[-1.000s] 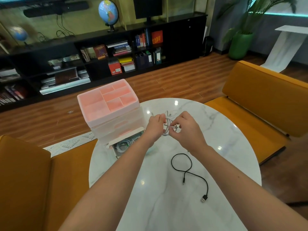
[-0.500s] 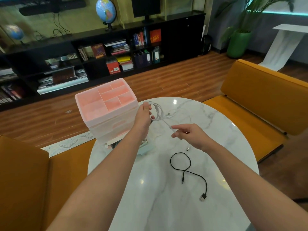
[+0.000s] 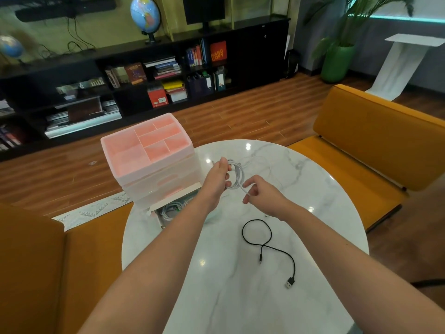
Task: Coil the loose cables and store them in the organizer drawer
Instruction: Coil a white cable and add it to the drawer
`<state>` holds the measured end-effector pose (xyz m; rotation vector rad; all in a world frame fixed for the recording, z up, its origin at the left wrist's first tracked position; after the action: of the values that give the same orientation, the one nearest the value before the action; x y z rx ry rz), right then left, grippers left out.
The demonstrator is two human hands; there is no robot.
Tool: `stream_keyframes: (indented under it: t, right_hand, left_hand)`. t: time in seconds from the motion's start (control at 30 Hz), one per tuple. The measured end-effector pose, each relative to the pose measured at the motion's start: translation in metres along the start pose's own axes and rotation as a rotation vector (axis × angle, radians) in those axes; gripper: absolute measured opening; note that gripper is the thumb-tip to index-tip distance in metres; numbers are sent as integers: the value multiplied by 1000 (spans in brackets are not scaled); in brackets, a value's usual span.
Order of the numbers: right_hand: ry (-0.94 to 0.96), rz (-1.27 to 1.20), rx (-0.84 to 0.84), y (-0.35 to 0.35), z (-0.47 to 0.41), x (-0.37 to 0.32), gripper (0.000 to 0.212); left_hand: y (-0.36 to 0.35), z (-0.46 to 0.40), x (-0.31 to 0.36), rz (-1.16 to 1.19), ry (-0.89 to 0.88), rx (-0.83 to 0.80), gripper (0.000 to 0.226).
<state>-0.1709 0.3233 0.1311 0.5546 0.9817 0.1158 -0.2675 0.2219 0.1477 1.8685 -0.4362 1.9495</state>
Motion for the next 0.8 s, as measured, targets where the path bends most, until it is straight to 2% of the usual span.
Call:
stream_keyframes:
  t: [0.1, 0.23, 0.3, 0.4, 0.5, 0.67, 0.8]
  right_hand:
    - [-28, -173, 3, -3, 1, -6, 36]
    - [-41, -405, -22, 4, 2, -5, 38]
    - [-7, -432, -20, 7, 3, -4, 32]
    - [44, -437, 29, 11, 3, -2, 35]
    - [93, -439, -17, 10, 4, -4, 28]
    - [128, -376, -106, 10, 10, -12, 28]
    - [134, -215, -131, 9, 10, -15, 28]
  left_hand:
    - [-5, 5, -5, 45, 22, -4, 38]
    - [-7, 10, -8, 286, 73, 6, 40]
    - [-10, 12, -8, 359, 90, -15, 41]
    - [-11, 11, -7, 413, 110, -17, 42]
    - [-3, 9, -7, 346, 110, 3, 41]
    - [2, 8, -9, 195, 129, -17, 39]
    - [-2, 11, -10, 94, 133, -78, 40]
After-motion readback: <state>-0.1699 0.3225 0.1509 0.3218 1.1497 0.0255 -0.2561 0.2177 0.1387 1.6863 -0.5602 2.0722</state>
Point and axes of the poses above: each hand's wrist, its own z-axis away from the middle knuckle, its own y-axis out of the back of the hand, x = y × z, the point moved 9 cm from there along -z, towards the middle knuckle, and after that the axes turned 11 degrees about -y, right-handed, at the moved point
